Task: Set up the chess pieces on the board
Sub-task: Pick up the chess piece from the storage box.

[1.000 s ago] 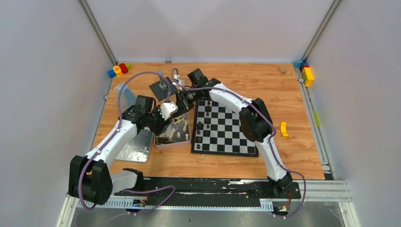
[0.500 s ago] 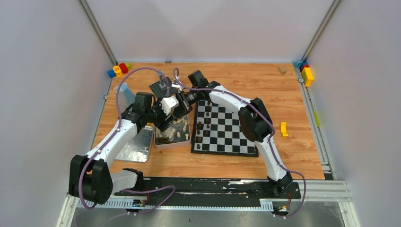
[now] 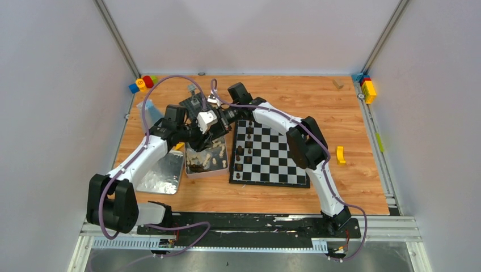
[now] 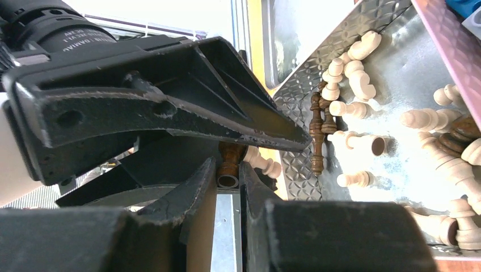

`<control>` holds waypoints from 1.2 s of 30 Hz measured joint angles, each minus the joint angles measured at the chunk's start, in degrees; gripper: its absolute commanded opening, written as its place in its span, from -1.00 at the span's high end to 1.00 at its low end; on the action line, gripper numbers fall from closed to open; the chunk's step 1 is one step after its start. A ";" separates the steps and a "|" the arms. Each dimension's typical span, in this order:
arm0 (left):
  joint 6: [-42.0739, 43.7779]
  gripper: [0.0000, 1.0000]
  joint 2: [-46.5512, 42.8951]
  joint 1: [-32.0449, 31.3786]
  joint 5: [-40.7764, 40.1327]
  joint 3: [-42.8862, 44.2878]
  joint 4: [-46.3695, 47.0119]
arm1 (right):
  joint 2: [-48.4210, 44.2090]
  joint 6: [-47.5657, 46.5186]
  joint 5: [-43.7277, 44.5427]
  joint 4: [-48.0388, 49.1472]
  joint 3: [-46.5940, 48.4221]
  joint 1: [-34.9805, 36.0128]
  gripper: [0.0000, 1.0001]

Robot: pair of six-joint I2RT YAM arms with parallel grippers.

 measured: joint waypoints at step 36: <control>4.46 -0.09 -2.86 0.07 -15.23 -4.04 -2.91 | -0.07 -4.57 4.42 -0.74 -5.86 -1.42 1.00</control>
